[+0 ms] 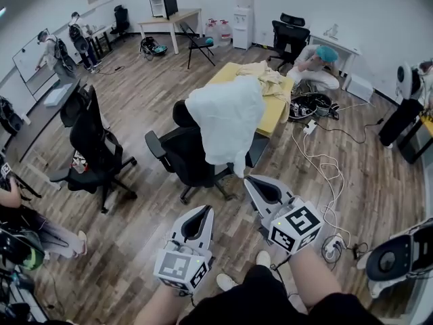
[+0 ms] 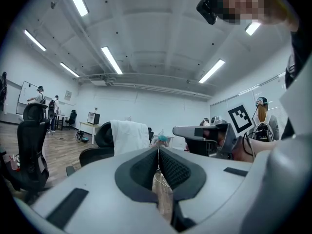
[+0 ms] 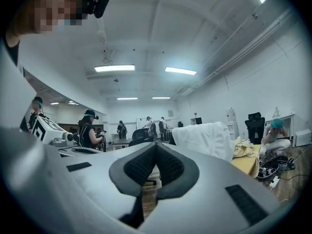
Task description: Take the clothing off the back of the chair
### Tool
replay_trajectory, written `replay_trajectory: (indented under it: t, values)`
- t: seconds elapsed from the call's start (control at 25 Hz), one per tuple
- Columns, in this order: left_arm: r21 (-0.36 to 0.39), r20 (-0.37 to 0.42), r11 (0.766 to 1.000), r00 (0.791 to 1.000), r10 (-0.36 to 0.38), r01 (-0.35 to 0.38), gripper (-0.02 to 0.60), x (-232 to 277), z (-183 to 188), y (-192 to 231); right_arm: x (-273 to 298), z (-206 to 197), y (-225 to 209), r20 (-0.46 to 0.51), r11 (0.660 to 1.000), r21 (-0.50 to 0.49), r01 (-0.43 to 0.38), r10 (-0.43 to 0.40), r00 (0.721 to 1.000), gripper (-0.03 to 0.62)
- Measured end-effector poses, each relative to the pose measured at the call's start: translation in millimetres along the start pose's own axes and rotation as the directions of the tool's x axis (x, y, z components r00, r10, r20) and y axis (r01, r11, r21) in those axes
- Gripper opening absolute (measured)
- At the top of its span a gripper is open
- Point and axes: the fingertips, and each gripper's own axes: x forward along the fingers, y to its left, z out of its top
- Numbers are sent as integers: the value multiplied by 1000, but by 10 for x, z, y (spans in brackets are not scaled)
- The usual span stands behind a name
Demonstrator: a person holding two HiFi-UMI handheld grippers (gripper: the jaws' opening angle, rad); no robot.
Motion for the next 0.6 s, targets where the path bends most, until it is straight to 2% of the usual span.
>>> replay_trajectory:
  t: [0.32, 0.6]
  values:
    - [-1, 9, 1000, 1000, 0, 0, 21, 164, 77, 35, 115, 115, -188, 2, 1000, -2, 5, -5, 1000, 15]
    - [-9, 17, 1000, 1000, 16, -16, 21, 512, 159, 169, 371, 206, -533, 3, 1000, -11, -8, 8, 1000, 21]
